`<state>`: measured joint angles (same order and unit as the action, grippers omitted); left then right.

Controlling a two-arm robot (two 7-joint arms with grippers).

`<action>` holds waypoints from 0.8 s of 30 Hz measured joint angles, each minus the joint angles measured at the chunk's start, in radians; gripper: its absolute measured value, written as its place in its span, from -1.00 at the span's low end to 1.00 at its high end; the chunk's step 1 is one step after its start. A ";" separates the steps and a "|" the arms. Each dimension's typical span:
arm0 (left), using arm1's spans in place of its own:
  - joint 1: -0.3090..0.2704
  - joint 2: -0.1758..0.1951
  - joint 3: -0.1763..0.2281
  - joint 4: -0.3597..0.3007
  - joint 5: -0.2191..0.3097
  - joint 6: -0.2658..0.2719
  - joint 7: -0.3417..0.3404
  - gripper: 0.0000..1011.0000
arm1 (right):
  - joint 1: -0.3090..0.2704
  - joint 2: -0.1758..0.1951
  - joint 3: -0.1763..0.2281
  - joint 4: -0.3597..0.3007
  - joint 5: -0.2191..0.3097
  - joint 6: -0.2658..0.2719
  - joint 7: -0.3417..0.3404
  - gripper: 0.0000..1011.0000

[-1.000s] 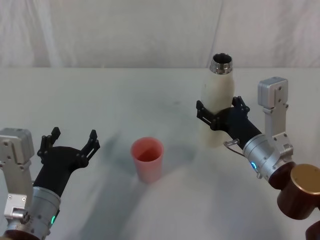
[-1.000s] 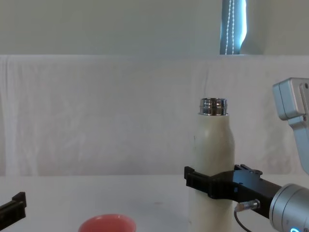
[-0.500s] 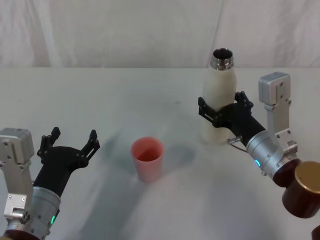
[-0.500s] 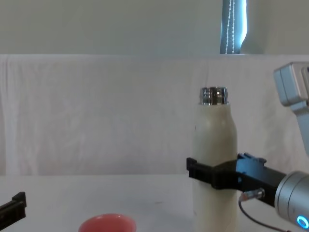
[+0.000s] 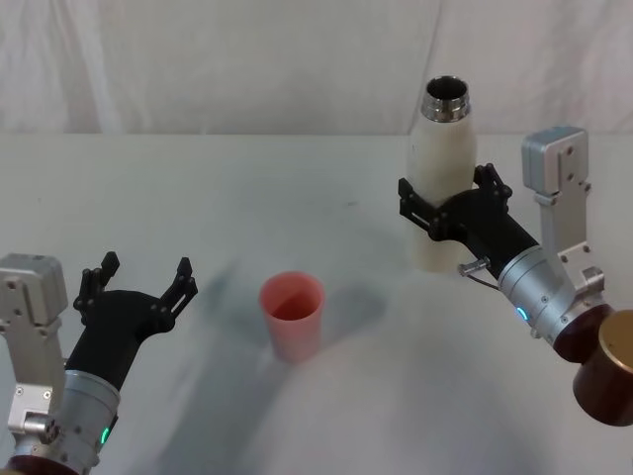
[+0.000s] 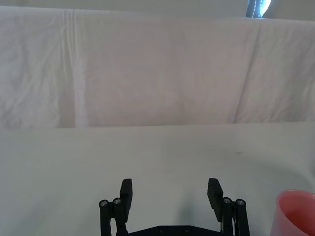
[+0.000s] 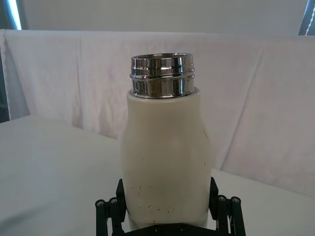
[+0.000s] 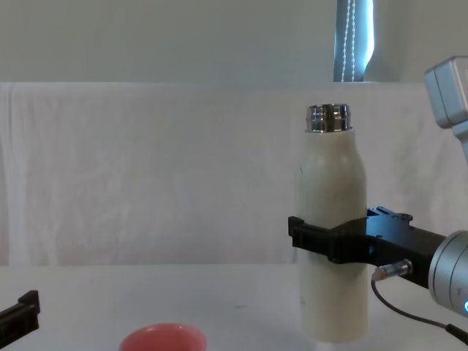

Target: Grasp the thermos with one hand and pour water into the cup lid.

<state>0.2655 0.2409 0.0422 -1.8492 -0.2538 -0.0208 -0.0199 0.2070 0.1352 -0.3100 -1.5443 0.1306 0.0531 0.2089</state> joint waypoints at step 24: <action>0.000 0.000 0.000 0.000 0.000 0.000 0.000 0.98 | -0.001 0.000 0.002 -0.003 -0.001 0.002 0.001 0.89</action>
<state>0.2655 0.2410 0.0421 -1.8493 -0.2538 -0.0208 -0.0199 0.2058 0.1353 -0.3085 -1.5475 0.1294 0.0549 0.2102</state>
